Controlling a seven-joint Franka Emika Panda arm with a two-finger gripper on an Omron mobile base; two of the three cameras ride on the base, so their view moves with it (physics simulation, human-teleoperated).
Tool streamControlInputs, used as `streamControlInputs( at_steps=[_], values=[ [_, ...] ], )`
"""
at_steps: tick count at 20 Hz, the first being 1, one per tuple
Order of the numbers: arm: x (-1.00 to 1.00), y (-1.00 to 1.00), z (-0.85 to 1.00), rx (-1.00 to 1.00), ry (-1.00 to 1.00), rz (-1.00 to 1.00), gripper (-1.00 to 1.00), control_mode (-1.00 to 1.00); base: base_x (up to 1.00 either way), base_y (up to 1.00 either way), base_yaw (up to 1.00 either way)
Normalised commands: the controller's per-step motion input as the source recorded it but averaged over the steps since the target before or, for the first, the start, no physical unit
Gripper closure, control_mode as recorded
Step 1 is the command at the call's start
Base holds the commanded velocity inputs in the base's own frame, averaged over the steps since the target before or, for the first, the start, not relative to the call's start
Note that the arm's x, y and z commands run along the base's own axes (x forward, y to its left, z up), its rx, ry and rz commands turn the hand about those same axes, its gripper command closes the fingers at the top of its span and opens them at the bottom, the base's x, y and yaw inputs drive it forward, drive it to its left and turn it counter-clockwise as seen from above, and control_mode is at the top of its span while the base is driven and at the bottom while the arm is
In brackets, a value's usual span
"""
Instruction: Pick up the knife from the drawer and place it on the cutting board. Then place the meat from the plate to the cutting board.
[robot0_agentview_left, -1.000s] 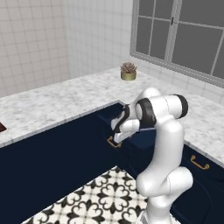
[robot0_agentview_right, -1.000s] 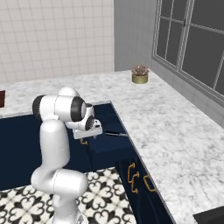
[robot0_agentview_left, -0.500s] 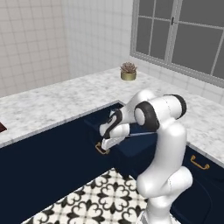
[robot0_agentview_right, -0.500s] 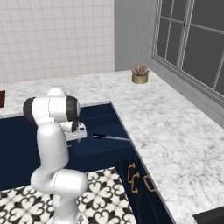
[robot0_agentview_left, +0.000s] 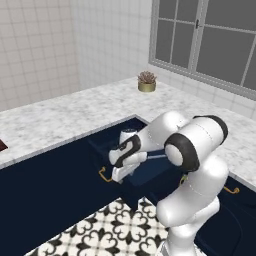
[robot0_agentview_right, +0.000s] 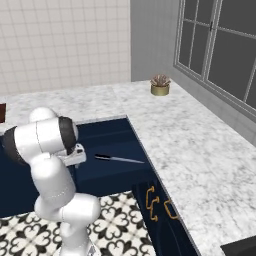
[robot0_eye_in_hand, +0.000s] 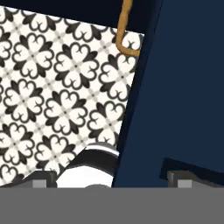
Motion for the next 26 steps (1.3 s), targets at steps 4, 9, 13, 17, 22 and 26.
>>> streamControlInputs(
  at_steps=[4,9,13,17,22,26],
  values=[
    [-0.06,-0.12,0.98,0.00,0.00,0.00,-1.00,-1.00,0.00,0.00,0.00],
    [0.12,-0.05,0.60,0.00,0.00,0.00,-1.00,-1.00,0.00,0.00,0.00],
    [0.16,-0.26,0.12,-0.02,0.00,0.10,-1.00,-1.00,0.00,0.00,0.00],
    [0.21,-0.30,0.00,-0.07,0.00,0.31,-1.00,-1.00,0.00,0.00,0.00],
    [0.44,-0.42,0.00,-0.02,0.00,0.34,-1.00,-1.00,0.00,0.00,0.00],
    [0.54,-0.21,-0.13,0.00,0.05,0.15,-1.00,-1.00,0.00,0.00,0.00]
  ],
)
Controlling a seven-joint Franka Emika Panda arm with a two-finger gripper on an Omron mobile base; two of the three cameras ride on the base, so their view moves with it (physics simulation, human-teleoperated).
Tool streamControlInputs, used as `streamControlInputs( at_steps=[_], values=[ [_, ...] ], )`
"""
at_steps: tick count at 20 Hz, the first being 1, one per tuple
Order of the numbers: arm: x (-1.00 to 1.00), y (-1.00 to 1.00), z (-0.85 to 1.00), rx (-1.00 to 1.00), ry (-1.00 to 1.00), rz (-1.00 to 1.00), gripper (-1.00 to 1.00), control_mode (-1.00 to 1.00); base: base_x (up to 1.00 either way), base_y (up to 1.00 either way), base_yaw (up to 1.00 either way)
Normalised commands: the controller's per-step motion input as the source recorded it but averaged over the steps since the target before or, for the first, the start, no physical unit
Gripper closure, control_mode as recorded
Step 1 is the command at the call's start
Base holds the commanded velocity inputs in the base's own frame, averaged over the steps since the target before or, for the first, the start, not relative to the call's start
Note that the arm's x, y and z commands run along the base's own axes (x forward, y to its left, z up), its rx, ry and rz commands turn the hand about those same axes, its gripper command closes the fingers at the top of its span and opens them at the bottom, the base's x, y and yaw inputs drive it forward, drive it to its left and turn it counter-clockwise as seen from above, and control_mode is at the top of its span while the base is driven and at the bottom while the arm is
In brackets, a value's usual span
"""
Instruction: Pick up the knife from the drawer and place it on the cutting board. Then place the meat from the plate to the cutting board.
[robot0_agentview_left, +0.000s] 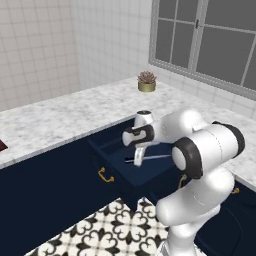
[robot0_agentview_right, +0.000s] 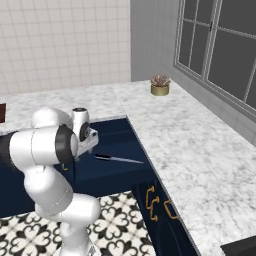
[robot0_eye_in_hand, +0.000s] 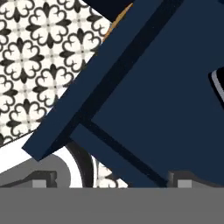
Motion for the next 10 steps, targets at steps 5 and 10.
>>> streamControlInputs(
  at_steps=[5,10],
  values=[
    [0.54,-0.31,-0.32,0.05,0.00,0.28,-1.00,-1.00,0.00,0.00,0.00],
    [0.35,-0.30,-0.19,0.10,-0.01,0.30,-1.00,-1.00,0.00,0.00,0.00]
  ],
)
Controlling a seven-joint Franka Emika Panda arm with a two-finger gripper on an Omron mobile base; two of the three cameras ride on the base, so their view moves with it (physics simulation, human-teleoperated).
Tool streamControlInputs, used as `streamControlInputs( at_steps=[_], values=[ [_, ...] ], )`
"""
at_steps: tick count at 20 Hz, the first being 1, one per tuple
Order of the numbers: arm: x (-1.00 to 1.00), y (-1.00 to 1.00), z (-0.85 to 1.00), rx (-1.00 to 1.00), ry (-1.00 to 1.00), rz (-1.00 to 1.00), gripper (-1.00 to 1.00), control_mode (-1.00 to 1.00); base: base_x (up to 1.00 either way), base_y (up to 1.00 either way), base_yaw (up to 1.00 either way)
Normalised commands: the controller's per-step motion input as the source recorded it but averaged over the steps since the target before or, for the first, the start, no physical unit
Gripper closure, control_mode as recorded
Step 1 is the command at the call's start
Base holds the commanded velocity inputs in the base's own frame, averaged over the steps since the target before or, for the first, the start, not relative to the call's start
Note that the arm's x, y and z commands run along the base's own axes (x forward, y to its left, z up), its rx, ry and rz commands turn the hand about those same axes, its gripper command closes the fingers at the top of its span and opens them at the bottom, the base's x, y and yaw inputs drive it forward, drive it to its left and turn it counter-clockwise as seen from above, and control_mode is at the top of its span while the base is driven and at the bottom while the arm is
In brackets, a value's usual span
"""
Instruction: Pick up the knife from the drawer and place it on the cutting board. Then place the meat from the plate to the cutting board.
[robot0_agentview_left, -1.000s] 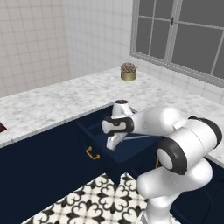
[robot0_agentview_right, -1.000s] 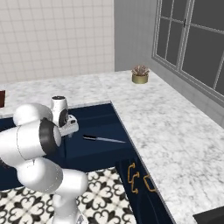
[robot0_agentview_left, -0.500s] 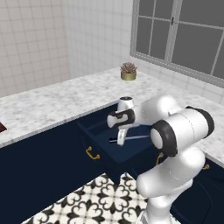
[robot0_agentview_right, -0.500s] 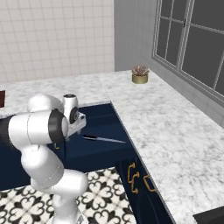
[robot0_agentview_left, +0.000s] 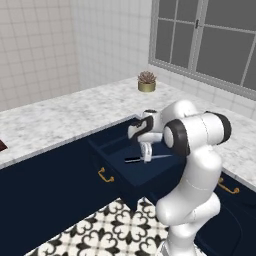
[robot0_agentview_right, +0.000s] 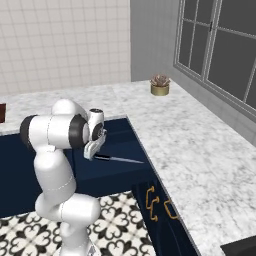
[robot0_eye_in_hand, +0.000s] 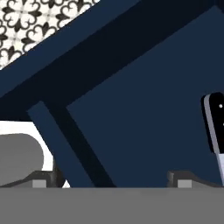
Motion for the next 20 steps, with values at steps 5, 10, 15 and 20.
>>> streamControlInputs(
  at_steps=[5,10,15,20],
  values=[
    [0.01,-0.23,-0.13,0.20,-0.04,0.23,-1.00,-1.00,0.00,0.00,0.00],
    [0.09,0.00,-0.24,0.14,-0.06,0.07,-1.00,-1.00,0.00,0.00,0.00],
    [0.49,0.00,-0.02,0.00,-0.04,0.03,-1.00,-1.00,0.00,0.00,0.00],
    [0.52,0.02,-0.18,0.00,0.00,0.05,-1.00,-1.00,0.00,0.00,0.00]
  ],
)
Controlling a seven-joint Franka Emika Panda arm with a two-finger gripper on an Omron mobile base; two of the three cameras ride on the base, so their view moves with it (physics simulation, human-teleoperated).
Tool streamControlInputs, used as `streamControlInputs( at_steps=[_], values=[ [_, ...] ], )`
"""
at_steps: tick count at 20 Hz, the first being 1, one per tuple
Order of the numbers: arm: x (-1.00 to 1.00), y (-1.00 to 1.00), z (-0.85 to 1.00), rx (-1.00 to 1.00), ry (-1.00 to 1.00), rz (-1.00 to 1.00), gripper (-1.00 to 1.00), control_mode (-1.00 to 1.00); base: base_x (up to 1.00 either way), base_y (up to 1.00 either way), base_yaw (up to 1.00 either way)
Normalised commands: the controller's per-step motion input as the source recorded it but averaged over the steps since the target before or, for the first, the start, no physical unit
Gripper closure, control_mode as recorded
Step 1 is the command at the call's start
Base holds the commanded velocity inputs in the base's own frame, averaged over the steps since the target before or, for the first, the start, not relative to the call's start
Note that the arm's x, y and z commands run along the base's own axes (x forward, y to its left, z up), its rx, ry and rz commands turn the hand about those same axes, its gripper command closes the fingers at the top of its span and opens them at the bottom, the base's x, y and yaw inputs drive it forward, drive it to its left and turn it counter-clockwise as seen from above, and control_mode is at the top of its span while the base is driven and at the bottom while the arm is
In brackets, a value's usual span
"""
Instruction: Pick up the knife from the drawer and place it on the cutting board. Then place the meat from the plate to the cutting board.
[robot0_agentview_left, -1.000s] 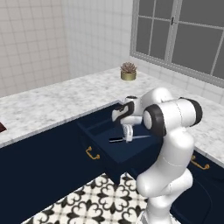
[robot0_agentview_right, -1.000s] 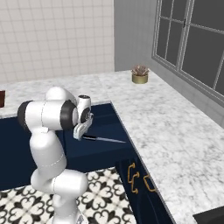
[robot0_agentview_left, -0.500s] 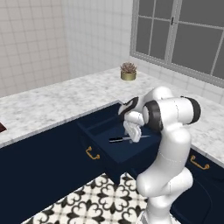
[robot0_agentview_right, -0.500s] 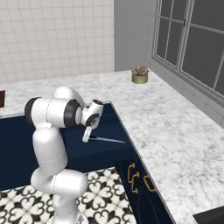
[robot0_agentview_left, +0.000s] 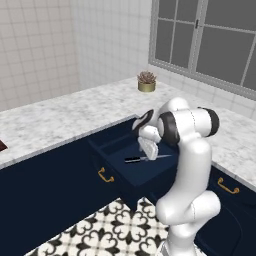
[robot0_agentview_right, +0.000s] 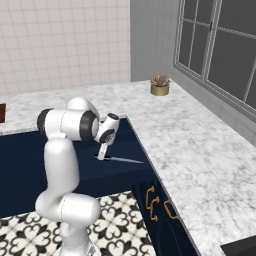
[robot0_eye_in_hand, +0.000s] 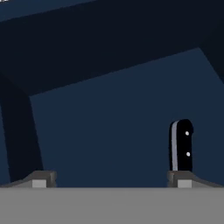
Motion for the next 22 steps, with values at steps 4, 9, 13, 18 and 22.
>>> streamControlInputs(
  at_steps=[4,9,13,18,22],
  values=[
    [0.45,0.09,-0.46,0.00,0.00,0.07,-1.00,-1.00,0.00,0.00,0.00],
    [0.45,0.07,-0.31,0.00,0.00,0.03,-1.00,-1.00,0.00,0.00,0.00],
    [0.34,0.03,-0.36,0.00,0.00,0.03,-1.00,-1.00,0.00,0.00,0.00],
    [0.29,0.12,-0.52,0.00,0.04,0.01,-1.00,-1.00,0.00,0.00,0.00],
    [0.47,0.08,-0.31,0.00,0.00,0.00,-1.00,-1.00,0.00,0.00,0.00]
  ],
)
